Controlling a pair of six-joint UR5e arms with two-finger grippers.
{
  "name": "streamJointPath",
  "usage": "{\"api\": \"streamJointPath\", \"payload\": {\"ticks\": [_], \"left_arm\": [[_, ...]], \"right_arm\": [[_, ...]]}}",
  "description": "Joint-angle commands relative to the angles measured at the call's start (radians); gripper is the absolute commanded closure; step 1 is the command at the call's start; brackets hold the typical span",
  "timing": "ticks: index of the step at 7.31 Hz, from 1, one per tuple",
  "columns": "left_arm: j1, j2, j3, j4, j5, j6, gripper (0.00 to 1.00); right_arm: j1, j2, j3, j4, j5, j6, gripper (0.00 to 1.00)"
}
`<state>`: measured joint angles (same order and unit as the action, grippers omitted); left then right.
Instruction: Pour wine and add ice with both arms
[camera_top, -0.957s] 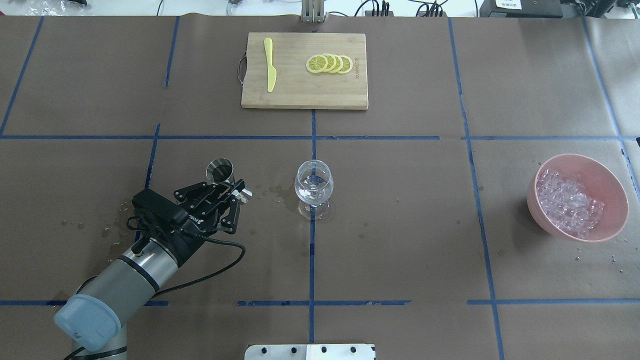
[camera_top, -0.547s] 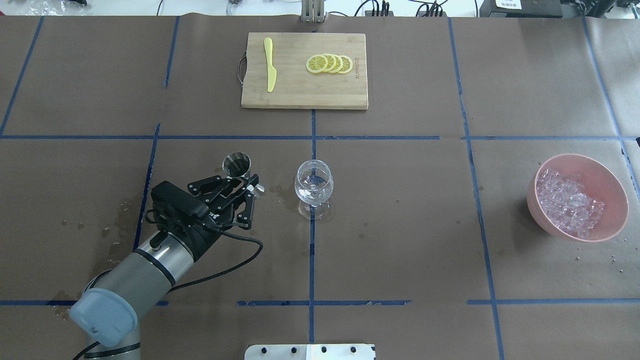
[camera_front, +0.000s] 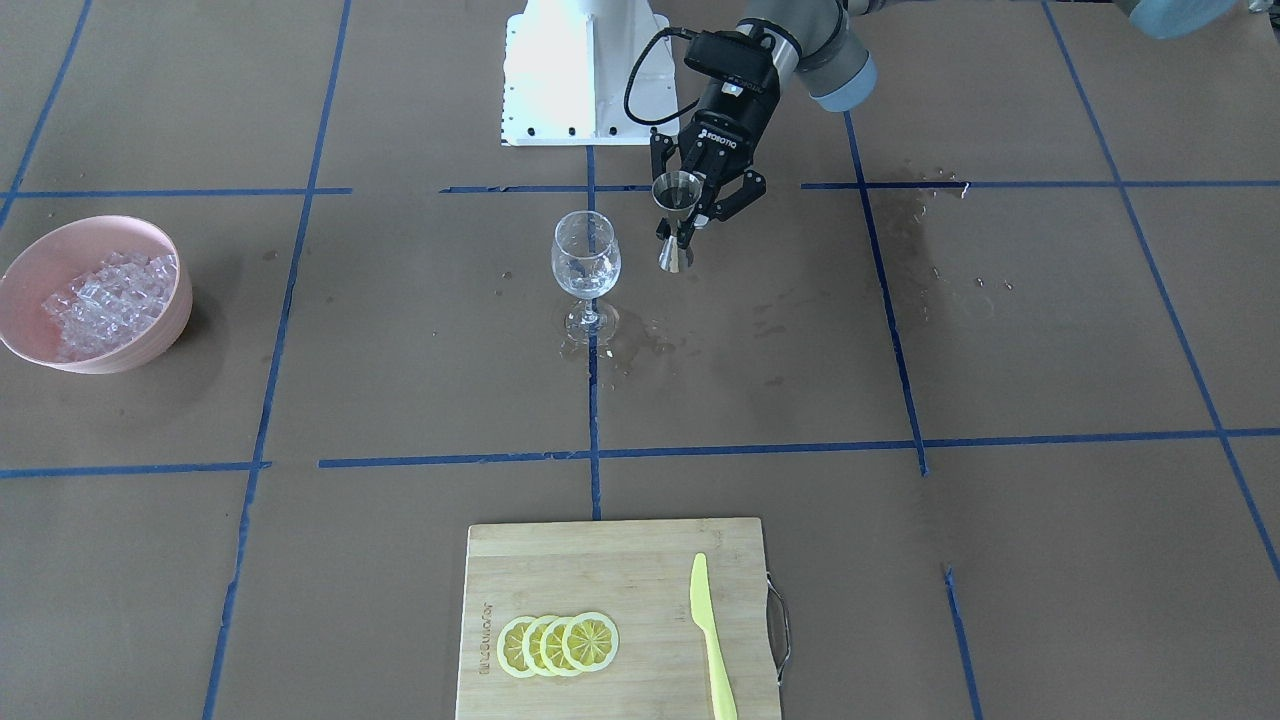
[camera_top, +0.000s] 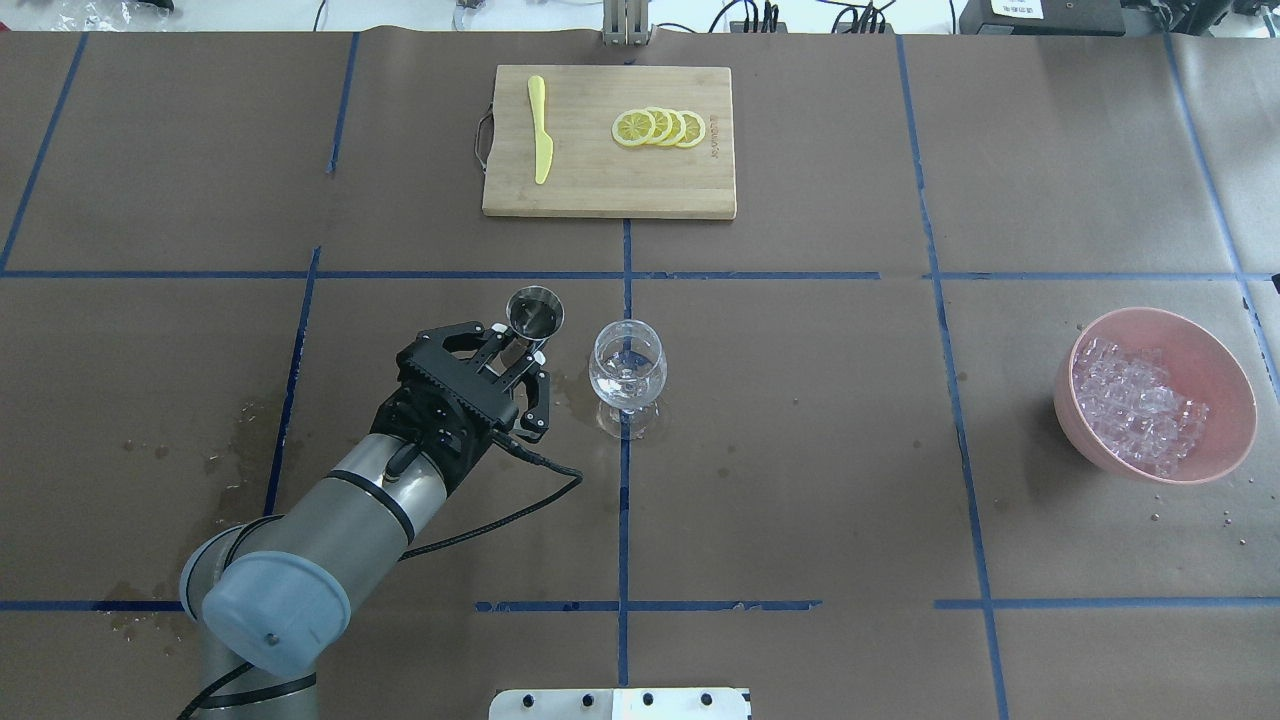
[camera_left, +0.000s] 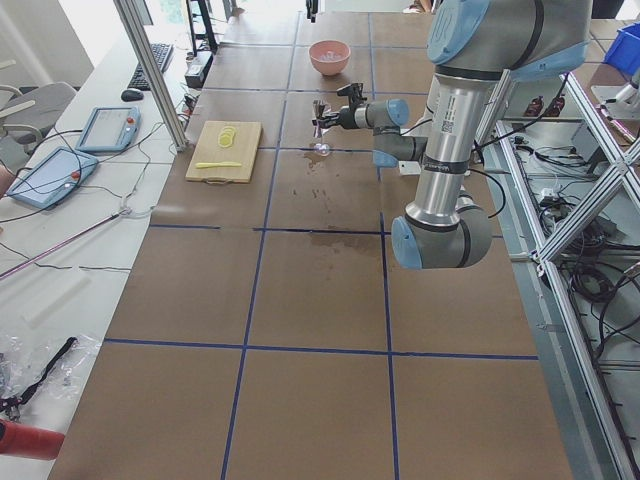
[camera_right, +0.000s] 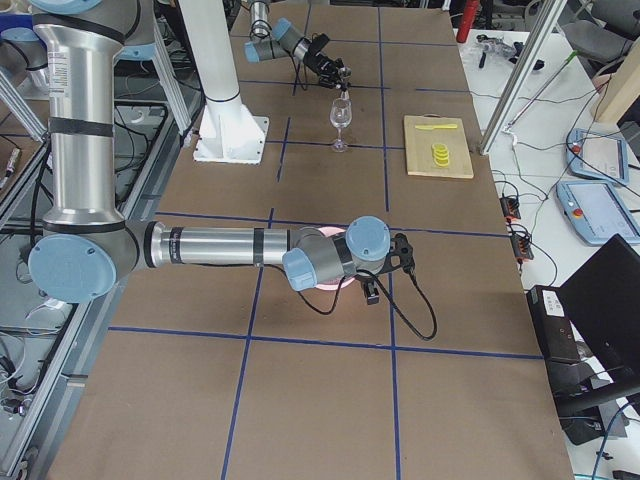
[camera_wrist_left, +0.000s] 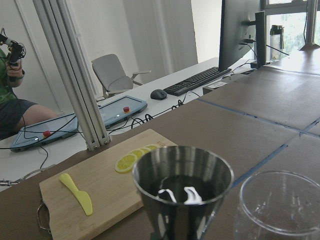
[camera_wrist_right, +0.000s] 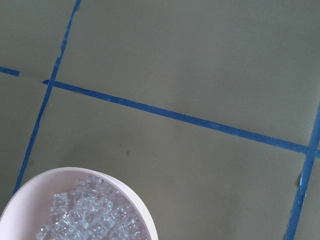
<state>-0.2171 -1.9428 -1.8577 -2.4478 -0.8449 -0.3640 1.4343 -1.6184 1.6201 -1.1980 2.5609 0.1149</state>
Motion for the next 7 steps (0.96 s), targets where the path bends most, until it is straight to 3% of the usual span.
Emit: {"api": "streamJointPath", "payload": {"ticks": [1, 4, 5, 7], "left_arm": [[-0.002, -0.015, -0.024, 0.119, 0.000, 0.158, 1.00], [-0.002, -0.062, -0.071, 0.301, -0.014, 0.261, 1.00], [-0.010, -0.077, -0.075, 0.356, -0.087, 0.317, 1.00], [-0.024, -0.088, -0.081, 0.419, -0.097, 0.416, 1.00]], "right_arm": [[0.000, 0.000, 0.003, 0.000, -0.001, 0.000, 0.00], [0.000, -0.001, 0.003, 0.000, 0.001, 0.000, 0.00], [0.000, -0.001, 0.004, 0.000, 0.001, 0.000, 0.00], [0.000, -0.001, 0.003, 0.000, 0.001, 0.000, 0.00]]}}
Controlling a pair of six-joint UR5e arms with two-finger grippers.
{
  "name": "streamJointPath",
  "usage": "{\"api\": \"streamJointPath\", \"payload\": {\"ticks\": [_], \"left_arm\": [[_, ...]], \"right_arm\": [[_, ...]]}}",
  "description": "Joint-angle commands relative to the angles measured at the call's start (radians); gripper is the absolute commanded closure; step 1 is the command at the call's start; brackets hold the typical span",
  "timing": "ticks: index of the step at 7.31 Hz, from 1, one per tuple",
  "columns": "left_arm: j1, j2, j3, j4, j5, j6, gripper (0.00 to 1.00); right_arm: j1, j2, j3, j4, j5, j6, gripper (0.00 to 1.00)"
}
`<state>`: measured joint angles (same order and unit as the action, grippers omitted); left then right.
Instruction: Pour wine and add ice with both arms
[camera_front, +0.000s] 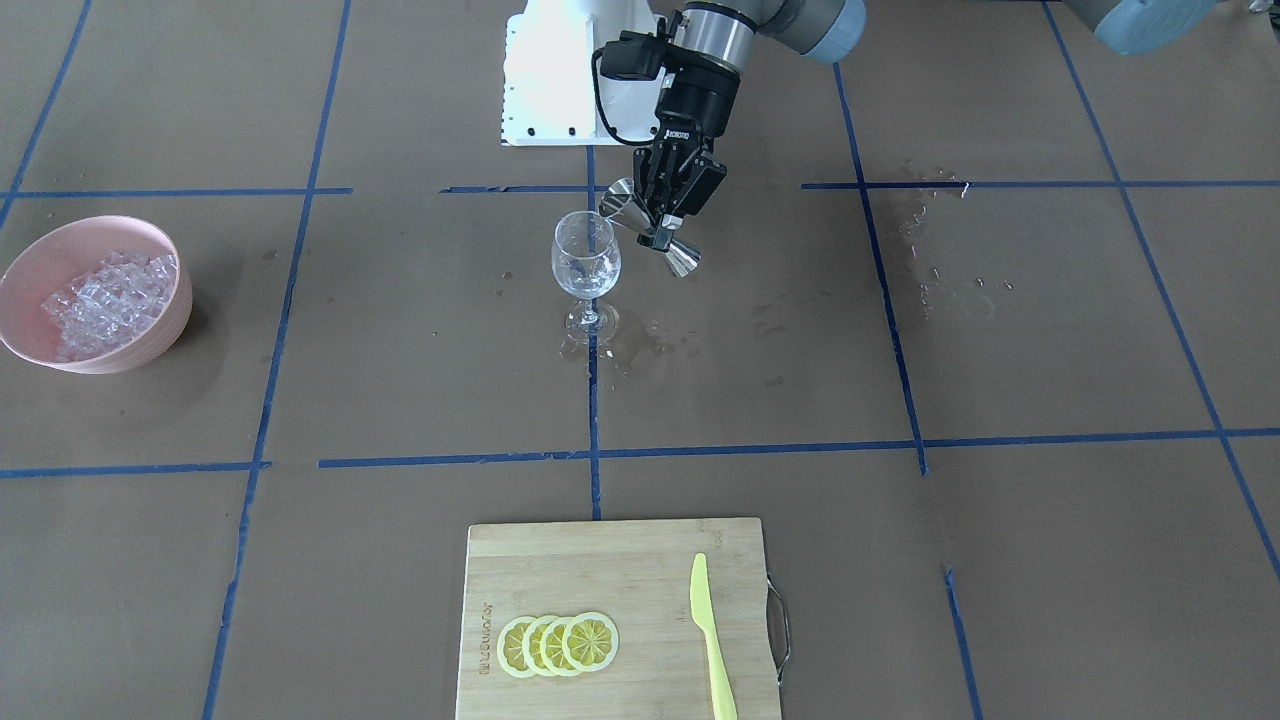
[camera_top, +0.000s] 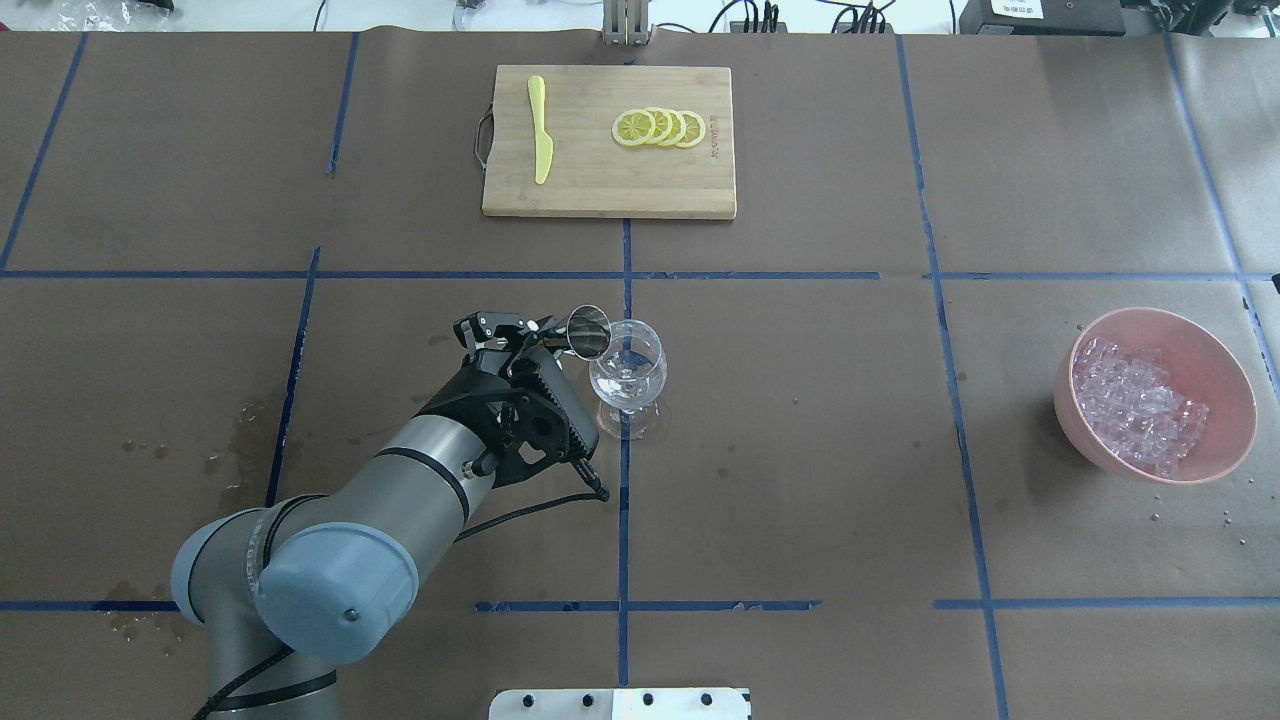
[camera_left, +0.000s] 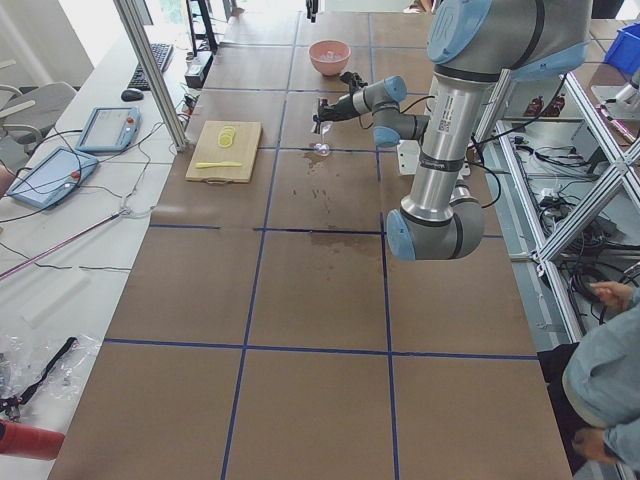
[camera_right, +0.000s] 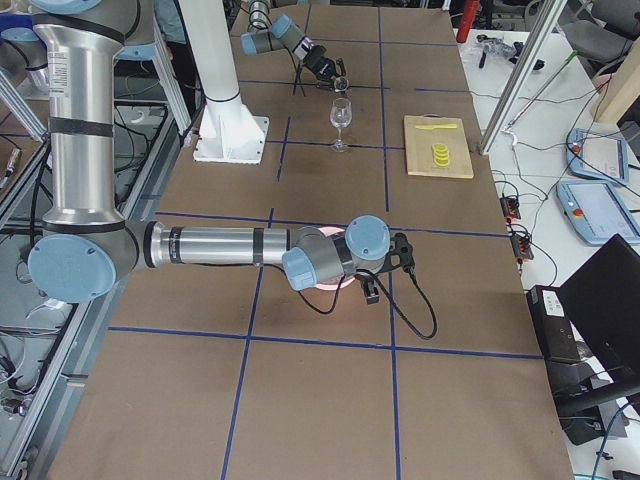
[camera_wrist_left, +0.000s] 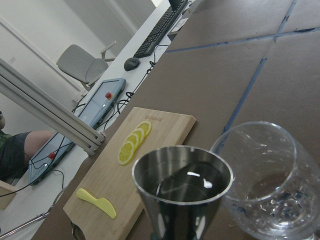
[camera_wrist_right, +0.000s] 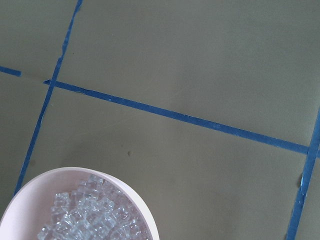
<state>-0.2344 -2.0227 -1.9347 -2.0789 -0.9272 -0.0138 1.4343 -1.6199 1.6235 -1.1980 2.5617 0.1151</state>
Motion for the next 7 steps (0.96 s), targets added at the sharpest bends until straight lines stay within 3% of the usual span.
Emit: {"api": "streamJointPath", "payload": {"ticks": [1, 3, 7], "left_arm": [[-0.017, -0.034, -0.013, 0.095, -0.016, 0.116, 1.00], [-0.051, -0.065, -0.015, 0.188, -0.103, 0.194, 1.00], [-0.062, -0.114, -0.017, 0.313, -0.105, 0.320, 1.00]], "right_arm": [[0.000, 0.001, -0.001, 0.000, 0.000, 0.000, 0.00], [0.000, 0.000, -0.001, 0.000, 0.000, 0.000, 0.00], [-0.002, 0.001, 0.001, 0.000, 0.002, 0.000, 0.00]]}}
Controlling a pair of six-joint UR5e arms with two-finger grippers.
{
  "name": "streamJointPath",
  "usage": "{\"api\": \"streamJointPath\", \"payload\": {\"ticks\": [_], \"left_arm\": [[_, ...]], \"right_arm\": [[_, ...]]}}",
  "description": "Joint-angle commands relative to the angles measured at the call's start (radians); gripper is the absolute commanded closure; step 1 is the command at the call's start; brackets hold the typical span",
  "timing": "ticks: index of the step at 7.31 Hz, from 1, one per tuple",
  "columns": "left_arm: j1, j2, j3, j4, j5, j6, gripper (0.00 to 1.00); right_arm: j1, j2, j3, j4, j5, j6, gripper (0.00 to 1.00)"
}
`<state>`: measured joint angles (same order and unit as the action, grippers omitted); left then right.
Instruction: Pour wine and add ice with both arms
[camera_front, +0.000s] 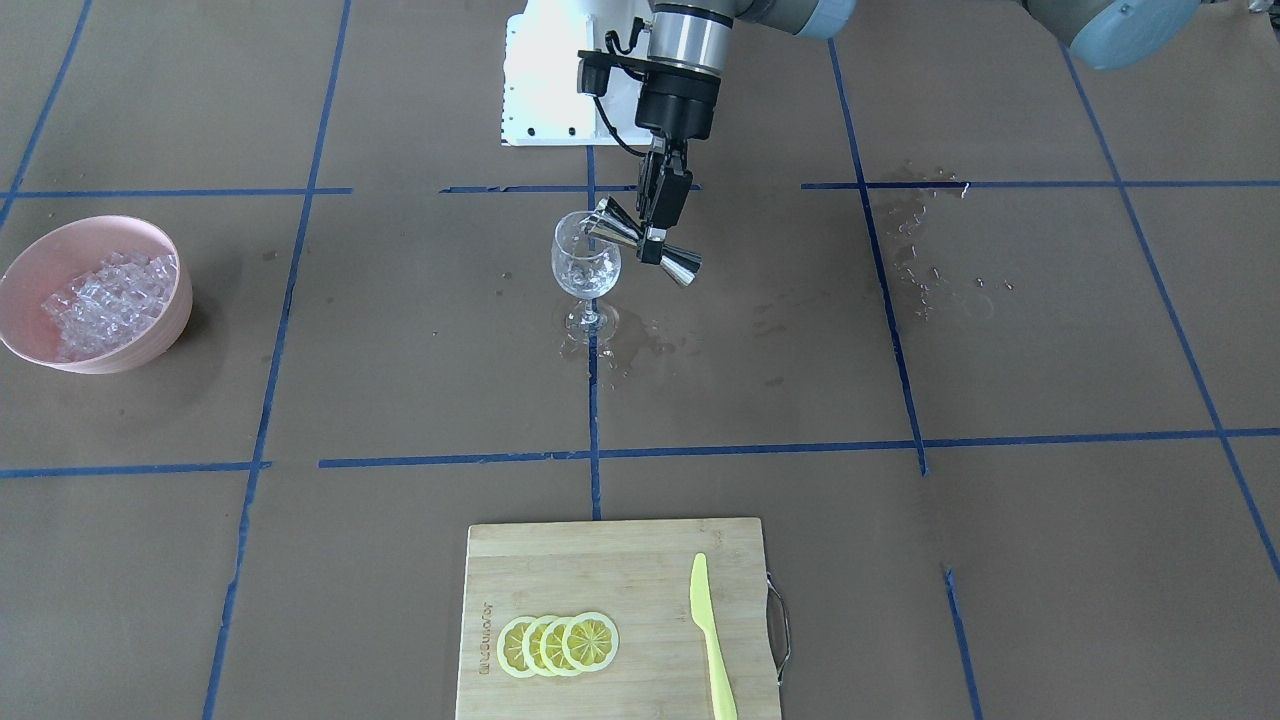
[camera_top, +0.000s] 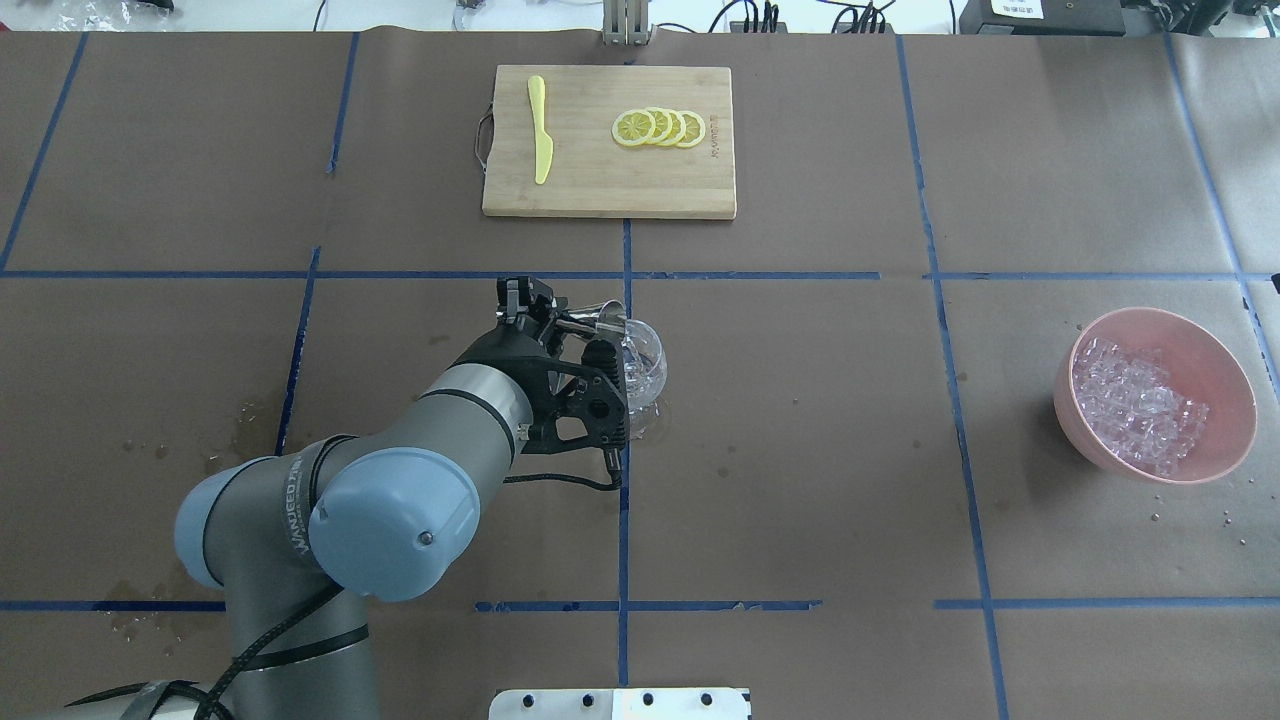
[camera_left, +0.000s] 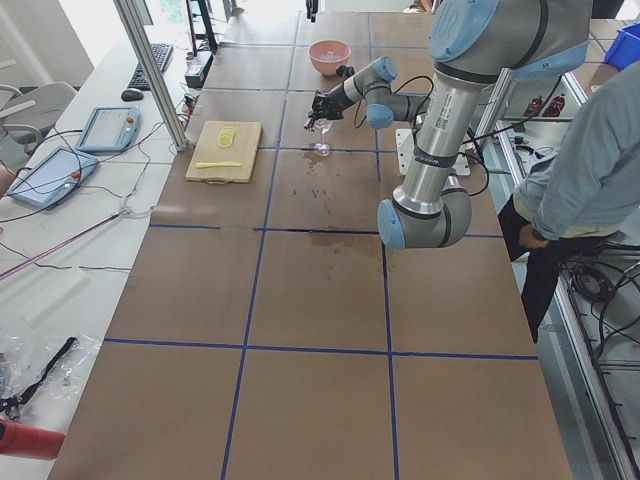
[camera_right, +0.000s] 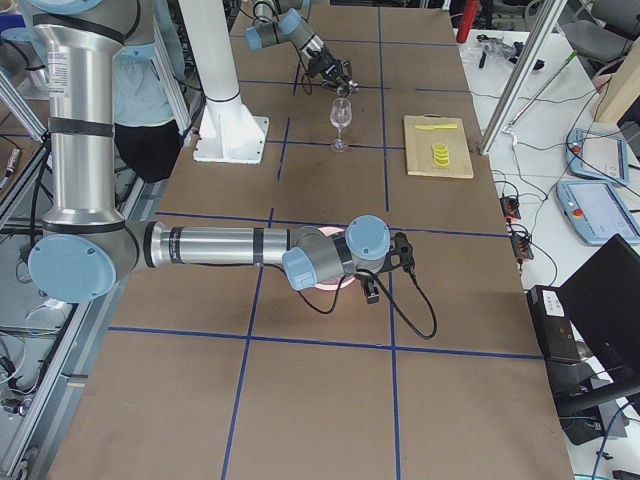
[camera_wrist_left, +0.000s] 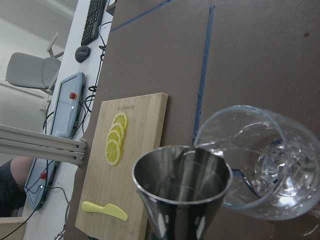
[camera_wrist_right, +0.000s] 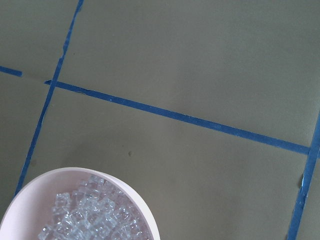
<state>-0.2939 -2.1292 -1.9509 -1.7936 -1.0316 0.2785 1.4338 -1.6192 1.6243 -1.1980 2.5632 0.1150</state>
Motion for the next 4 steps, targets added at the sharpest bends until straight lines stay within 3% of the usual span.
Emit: {"api": "streamJointPath", "payload": {"ticks": [1, 4], "left_arm": [[-0.002, -0.012, 0.000, 0.048, -0.001, 0.059, 1.00], [-0.008, -0.021, -0.006, 0.071, -0.019, 0.157, 1.00]], "right_arm": [[0.000, 0.001, 0.002, 0.002, 0.000, 0.000, 0.00], [0.000, 0.001, 0.002, 0.002, 0.000, 0.000, 0.00]]}}
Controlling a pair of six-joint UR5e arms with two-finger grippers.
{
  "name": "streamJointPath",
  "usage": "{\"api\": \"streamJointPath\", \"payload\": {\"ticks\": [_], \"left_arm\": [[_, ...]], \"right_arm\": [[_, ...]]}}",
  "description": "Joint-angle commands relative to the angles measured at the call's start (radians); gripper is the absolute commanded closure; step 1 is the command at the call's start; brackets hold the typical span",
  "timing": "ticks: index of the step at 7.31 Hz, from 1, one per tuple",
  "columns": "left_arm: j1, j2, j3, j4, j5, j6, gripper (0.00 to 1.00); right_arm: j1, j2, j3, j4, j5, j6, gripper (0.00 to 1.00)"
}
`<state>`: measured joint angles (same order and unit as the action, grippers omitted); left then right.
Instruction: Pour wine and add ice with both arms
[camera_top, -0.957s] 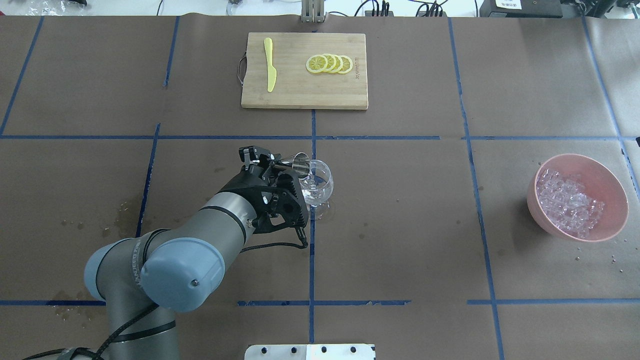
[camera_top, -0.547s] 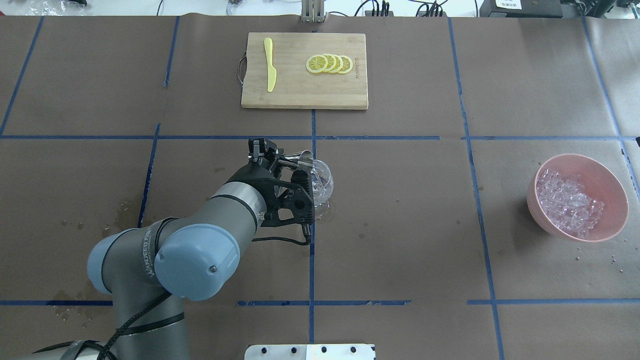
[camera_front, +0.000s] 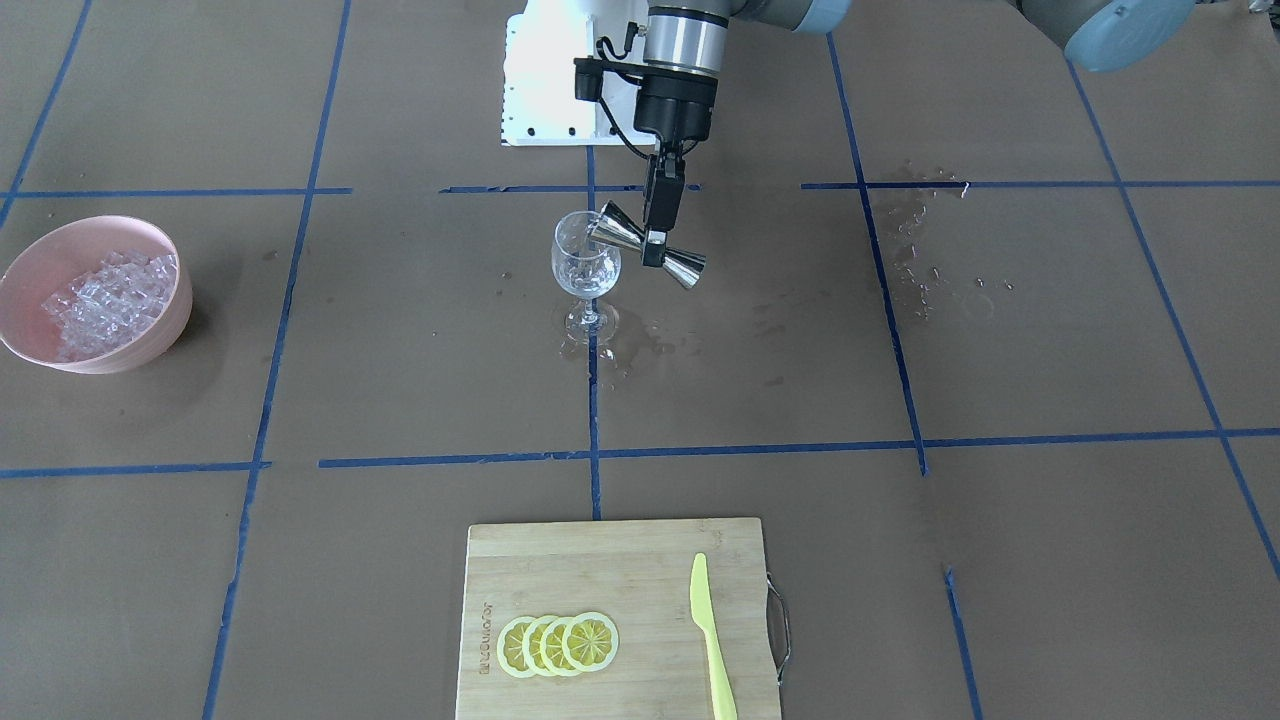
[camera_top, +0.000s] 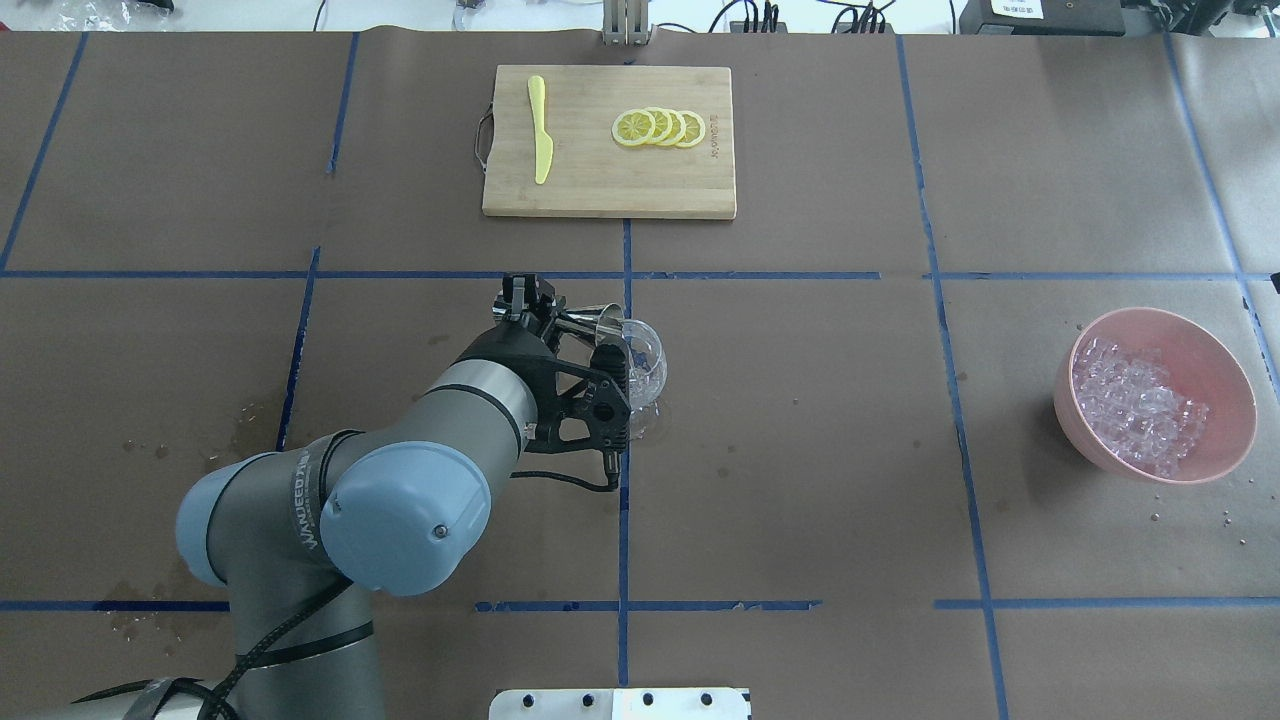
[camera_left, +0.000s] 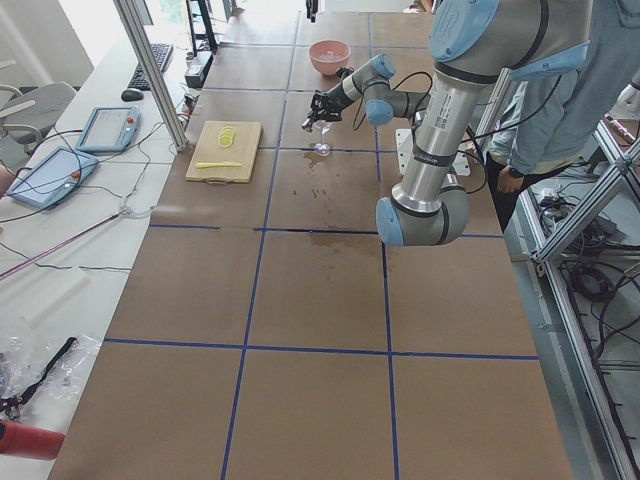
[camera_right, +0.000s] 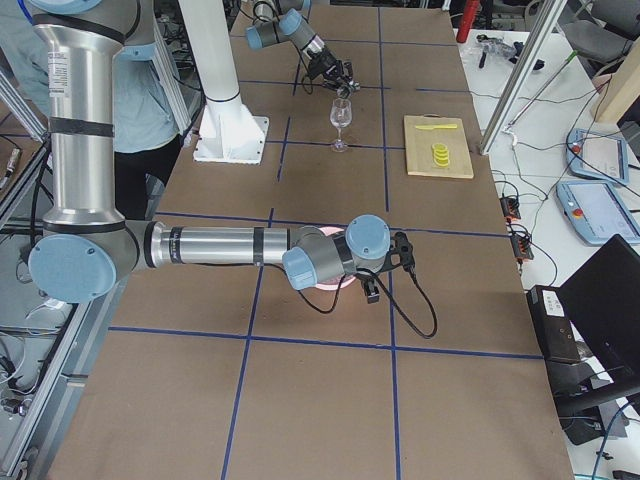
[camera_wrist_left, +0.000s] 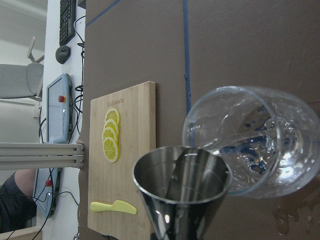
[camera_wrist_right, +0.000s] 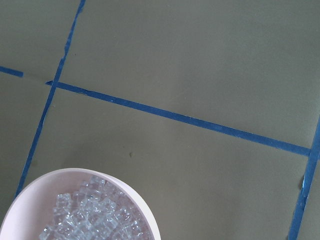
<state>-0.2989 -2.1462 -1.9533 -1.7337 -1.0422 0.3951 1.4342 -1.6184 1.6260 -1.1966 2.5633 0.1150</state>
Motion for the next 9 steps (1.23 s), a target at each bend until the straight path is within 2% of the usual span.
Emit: {"api": "streamJointPath", "payload": {"ticks": [1, 4, 5, 7, 9], "left_arm": [[-0.008, -0.004, -0.010, 0.016, -0.010, 0.068, 1.00], [-0.012, -0.015, -0.016, 0.040, -0.022, 0.100, 1.00], [-0.013, -0.015, -0.016, 0.039, -0.024, 0.102, 1.00], [-0.020, -0.020, -0.016, 0.034, -0.024, 0.090, 1.00], [-0.022, -0.006, -0.016, -0.012, -0.025, -0.083, 1.00]], "right_arm": [[0.000, 0.000, 0.002, 0.000, 0.002, 0.000, 0.00], [0.000, 0.000, 0.002, 0.005, 0.003, 0.000, 0.00], [0.000, -0.004, -0.004, 0.049, 0.005, 0.002, 0.00], [-0.003, -0.006, -0.006, 0.061, 0.003, 0.029, 0.00], [-0.015, -0.001, -0.005, 0.061, 0.002, 0.052, 0.00]]}}
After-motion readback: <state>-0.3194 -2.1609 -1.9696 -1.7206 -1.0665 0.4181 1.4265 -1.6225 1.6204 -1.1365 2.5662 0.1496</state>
